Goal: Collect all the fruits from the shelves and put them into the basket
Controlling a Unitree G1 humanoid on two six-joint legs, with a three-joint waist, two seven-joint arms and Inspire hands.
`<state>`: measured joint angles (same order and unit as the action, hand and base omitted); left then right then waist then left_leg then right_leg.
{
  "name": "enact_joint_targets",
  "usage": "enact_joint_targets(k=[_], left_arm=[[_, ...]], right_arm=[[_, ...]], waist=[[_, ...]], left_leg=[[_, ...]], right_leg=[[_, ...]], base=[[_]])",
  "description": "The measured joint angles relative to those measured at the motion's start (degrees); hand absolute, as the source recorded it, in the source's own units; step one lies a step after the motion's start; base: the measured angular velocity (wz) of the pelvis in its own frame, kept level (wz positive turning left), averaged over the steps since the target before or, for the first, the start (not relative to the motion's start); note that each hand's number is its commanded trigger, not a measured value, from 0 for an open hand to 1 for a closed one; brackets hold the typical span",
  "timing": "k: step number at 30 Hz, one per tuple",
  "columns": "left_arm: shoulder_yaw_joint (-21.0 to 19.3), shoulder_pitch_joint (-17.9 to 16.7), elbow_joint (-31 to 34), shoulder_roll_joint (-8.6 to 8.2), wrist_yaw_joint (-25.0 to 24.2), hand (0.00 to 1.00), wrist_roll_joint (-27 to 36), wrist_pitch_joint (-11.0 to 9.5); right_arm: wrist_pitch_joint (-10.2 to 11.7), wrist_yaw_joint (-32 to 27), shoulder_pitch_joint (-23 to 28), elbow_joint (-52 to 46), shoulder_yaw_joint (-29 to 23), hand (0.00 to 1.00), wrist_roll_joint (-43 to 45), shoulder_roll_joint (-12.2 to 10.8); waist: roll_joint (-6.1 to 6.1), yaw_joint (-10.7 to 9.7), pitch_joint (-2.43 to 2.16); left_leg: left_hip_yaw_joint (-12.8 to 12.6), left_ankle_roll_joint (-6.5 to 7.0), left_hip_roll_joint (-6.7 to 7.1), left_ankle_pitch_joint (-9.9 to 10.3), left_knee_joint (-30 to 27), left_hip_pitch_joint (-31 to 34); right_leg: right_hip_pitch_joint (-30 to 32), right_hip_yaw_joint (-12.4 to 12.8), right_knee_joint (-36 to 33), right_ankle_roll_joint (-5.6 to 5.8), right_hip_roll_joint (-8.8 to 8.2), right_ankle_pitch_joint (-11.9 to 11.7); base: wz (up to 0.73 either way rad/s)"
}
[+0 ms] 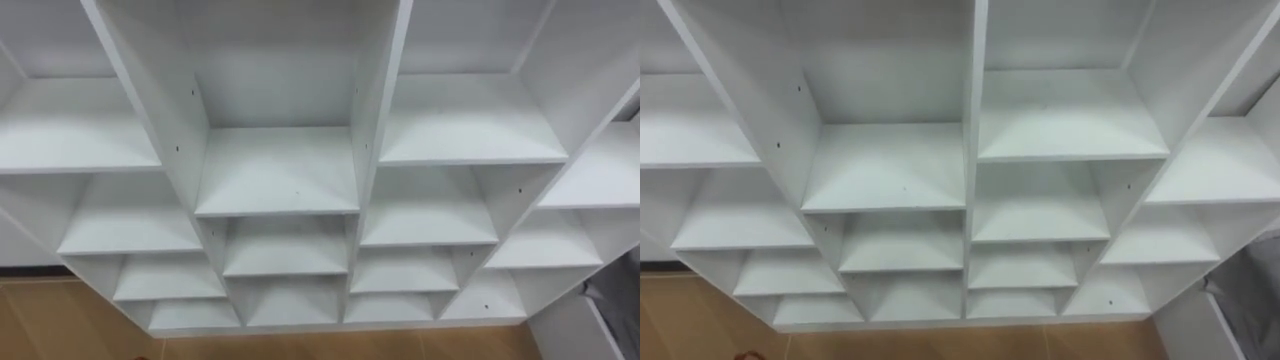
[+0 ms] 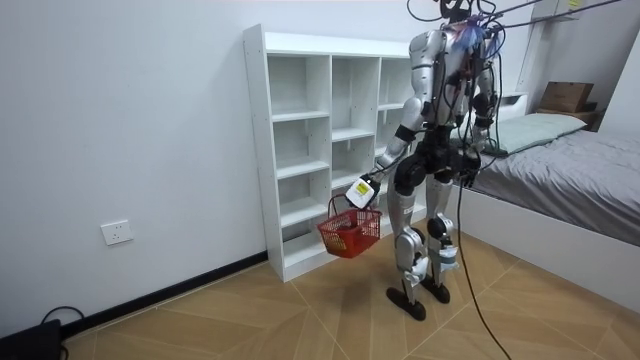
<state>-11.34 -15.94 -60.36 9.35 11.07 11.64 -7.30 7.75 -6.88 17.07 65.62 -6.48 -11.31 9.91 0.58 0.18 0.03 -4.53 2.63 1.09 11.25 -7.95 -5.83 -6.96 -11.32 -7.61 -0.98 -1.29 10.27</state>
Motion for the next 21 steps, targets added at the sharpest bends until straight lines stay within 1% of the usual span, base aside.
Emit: enact_joint_targets(k=[3, 7, 8, 9, 12, 14, 19, 21], left_arm=[[-1.9, 0.1, -0.4, -0.31, 0.1, 1.00, 0.0, 0.9], [-2.4, 0.1, -0.4, -1.43, 0.9, 1.00, -0.1, 1.2], [-2.2, 0.1, -0.4, -1.54, 0.8, 1.00, -0.7, 1.6], [-2.0, 0.3, -0.3, -1.53, 0.7, 1.00, -1.6, 2.1], [-1.9, 1.0, -0.3, -1.48, 0.6, 1.00, -5.2, 2.1], [-1.8, 1.3, -0.3, -1.49, -0.1, 1.00, -6.3, 2.2], [0.4, 1.9, -0.4, -1.65, -1.7, 1.00, -8.0, 2.1], [2.6, 2.0, -0.4, -1.77, -1.8, 1.00, -9.3, 2.2]], right_arm=[[-1.4, 0.1, -0.2, 1.2, -1.0, 0.00, -0.2, -0.2], [-1.6, 0.7, -0.9, 1.3, -1.6, 0.00, -0.2, -0.9], [-1.7, 1.3, -0.9, 1.7, -1.5, 0.00, -0.2, -1.0], [-2.0, 1.9, -2.0, 1.9, -1.5, 0.00, -0.1, -0.9], [-2.4, 3.3, -3.1, 1.9, -1.4, 0.00, 0.1, -0.9], [-2.4, 4.3, -3.7, 1.9, -1.4, 0.00, 0.4, -0.9], [-2.3, 6.4, -5.5, 3.6, -0.4, 0.00, 0.2, -0.9], [-2.3, 7.0, -5.9, 3.7, 0.8, 0.00, -0.2, -0.9]], waist=[[-0.54, 0.0, 0.05], [-1.11, 0.0, 0.19], [-1.02, 0.0, 0.29], [-1.17, 0.0, 0.25], [-1.24, 0.0, 0.28], [-1.08, 0.0, 0.28], [-0.64, 0.0, 0.25], [-0.62, 0.0, 0.27]], left_leg=[[0.1, 0.15, 0.08, 0.3, -0.7, 0.0], [0.1, 0.33, 0.22, 0.5, -0.7, -0.7], [0.1, 0.36, 0.26, 0.5, -0.7, -0.9], [0.1, 0.38, 0.30, 0.6, -0.7, -1.0], [0.1, 0.39, 0.39, 0.6, -0.8, -0.9], [0.1, 0.39, 0.40, 0.6, -0.8, -0.9], [0.1, 0.42, 0.46, 0.6, -0.7, -0.9], [0.1, 0.52, 0.43, 0.7, -0.7, -0.9]], right_leg=[[-0.2, 0.0, -0.1, 0.10, -0.08, 0.1], [-0.9, 0.2, -0.1, 0.27, -0.17, 0.2], [-1.1, 0.2, -0.1, 0.37, -0.21, 0.3], [-1.1, 0.2, -0.2, 0.40, -0.24, 0.3], [-1.0, 0.1, -0.2, 0.43, -0.31, 0.4], [-1.1, 0.1, -0.2, 0.44, -0.32, 0.4], [-1.4, 0.2, -0.2, 0.48, -0.34, 0.4], [-1.3, 0.2, -0.2, 0.48, -0.33, 0.4]], base=[[0.02], [0.00], [0.00], [0.00], [0.00], [0.00], [0.00], [0.00]])
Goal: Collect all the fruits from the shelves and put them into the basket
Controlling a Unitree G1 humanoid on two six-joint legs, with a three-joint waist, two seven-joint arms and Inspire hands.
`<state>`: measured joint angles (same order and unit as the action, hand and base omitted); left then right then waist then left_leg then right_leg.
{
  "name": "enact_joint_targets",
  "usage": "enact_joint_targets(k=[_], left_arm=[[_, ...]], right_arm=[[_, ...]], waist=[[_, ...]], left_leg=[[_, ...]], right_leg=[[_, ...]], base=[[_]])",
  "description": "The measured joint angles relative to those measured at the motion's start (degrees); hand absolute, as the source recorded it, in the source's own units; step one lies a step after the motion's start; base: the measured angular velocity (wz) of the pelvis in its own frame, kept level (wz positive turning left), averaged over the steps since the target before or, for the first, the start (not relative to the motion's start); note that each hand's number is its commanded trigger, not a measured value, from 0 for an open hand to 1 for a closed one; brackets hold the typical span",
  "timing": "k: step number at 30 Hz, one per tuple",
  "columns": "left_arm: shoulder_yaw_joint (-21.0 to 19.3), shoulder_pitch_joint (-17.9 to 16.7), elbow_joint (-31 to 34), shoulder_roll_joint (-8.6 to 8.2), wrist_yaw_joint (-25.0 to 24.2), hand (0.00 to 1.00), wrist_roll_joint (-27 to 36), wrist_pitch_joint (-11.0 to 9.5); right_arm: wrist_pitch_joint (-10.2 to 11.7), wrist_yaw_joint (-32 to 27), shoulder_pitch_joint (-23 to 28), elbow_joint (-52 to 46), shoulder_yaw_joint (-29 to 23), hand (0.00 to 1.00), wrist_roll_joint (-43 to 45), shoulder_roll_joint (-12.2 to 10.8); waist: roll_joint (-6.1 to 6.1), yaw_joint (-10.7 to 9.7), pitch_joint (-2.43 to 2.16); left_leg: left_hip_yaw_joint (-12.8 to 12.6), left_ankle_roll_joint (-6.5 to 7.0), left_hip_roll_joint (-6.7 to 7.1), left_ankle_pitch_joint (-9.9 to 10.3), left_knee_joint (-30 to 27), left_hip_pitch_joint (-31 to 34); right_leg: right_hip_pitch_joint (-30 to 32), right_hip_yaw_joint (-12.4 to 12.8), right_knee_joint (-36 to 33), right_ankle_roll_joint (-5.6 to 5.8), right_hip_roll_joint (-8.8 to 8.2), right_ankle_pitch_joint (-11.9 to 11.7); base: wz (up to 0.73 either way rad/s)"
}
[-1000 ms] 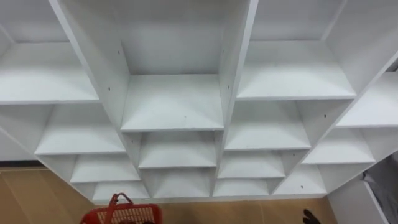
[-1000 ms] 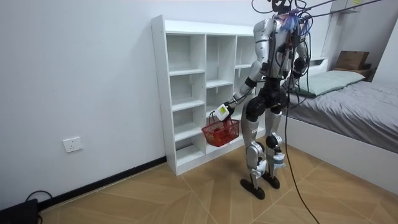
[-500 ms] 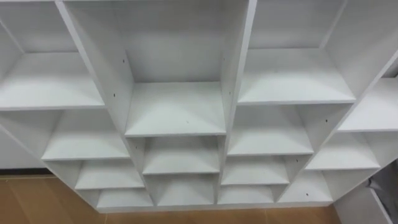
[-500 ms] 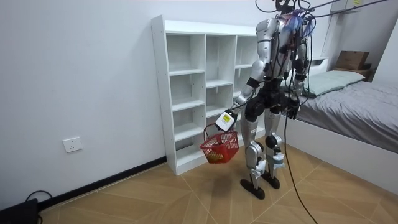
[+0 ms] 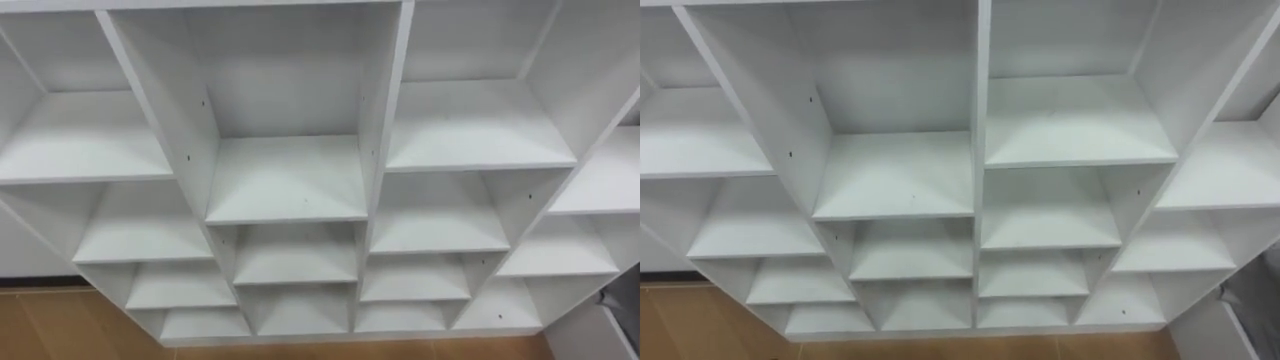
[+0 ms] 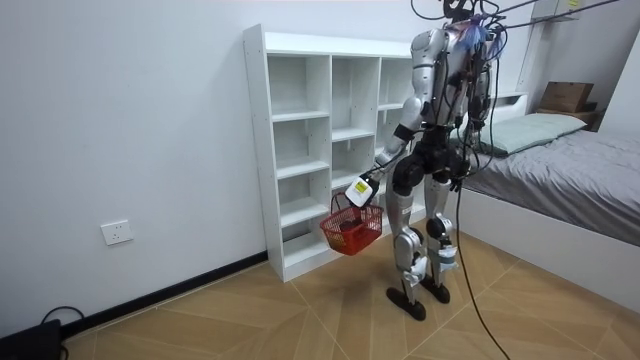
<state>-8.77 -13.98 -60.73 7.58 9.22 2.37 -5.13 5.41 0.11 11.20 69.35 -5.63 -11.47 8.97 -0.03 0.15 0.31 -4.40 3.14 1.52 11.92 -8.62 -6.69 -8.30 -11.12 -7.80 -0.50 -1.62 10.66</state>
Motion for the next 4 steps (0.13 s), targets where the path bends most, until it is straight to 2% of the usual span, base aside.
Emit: enact_joint_targets(k=[4], left_arm=[[1.8, -0.1, 0.0, -0.13, -0.9, 1.00, -0.8, 0.2]], right_arm=[[0.0, 0.0, 0.0, 0.0, 0.5, 0.00, -0.5, -0.4]], waist=[[0.05, 0.0, 0.01]], left_leg=[[0.0, 0.01, -0.01, 0.1, 0.0, 0.1]], right_leg=[[0.0, 0.1, 0.0, 0.01, 0.01, 0.0]], base=[[0.00]])
